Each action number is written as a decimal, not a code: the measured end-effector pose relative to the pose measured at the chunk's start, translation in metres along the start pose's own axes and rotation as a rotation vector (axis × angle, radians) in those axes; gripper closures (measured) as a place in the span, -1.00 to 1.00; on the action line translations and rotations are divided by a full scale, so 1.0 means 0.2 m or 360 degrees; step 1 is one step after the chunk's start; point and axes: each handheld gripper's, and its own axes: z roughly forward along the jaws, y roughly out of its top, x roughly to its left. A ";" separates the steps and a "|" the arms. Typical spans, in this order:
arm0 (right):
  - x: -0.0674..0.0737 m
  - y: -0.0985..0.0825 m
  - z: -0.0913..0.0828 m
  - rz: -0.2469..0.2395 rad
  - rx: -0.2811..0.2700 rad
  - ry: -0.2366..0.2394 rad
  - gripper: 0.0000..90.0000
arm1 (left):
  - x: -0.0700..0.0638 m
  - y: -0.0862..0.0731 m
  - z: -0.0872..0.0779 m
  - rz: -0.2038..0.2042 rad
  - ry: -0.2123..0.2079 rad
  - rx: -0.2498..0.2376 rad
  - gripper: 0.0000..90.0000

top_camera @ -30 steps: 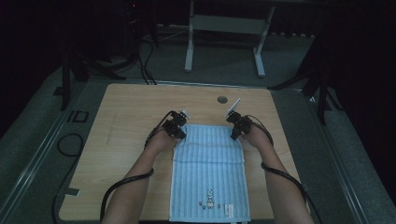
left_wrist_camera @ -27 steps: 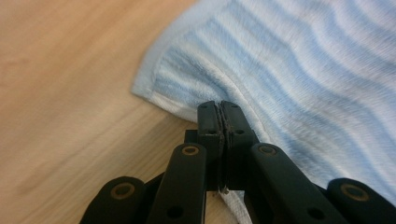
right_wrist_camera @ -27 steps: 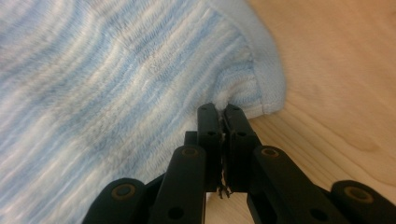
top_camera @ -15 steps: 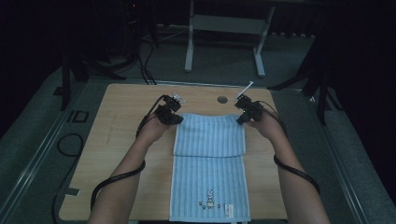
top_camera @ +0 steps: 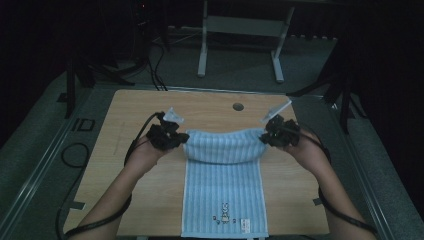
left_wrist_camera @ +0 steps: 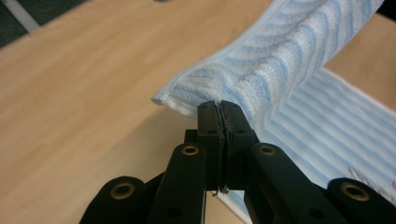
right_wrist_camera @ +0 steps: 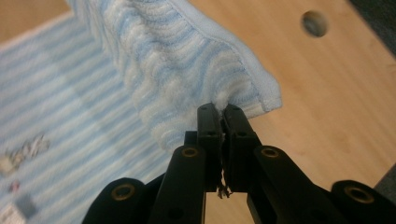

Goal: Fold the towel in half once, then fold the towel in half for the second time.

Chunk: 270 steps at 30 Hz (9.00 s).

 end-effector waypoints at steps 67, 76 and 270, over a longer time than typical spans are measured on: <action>0.10 -0.33 0.62 0.0173 0.0298 0.0212 0.99 | -0.07 -0.26 0.58 0.0068 -0.0091 0.0419 0.77; 0.17 -0.33 0.29 0.0107 0.0031 0.0157 0.99 | -0.12 -0.24 0.29 0.0063 -0.0183 0.0176 0.79; 0.19 -0.04 0.81 0.0058 0.0121 0.0272 0.37 | 0.21 -0.37 0.49 0.0073 -0.0215 0.0374 0.12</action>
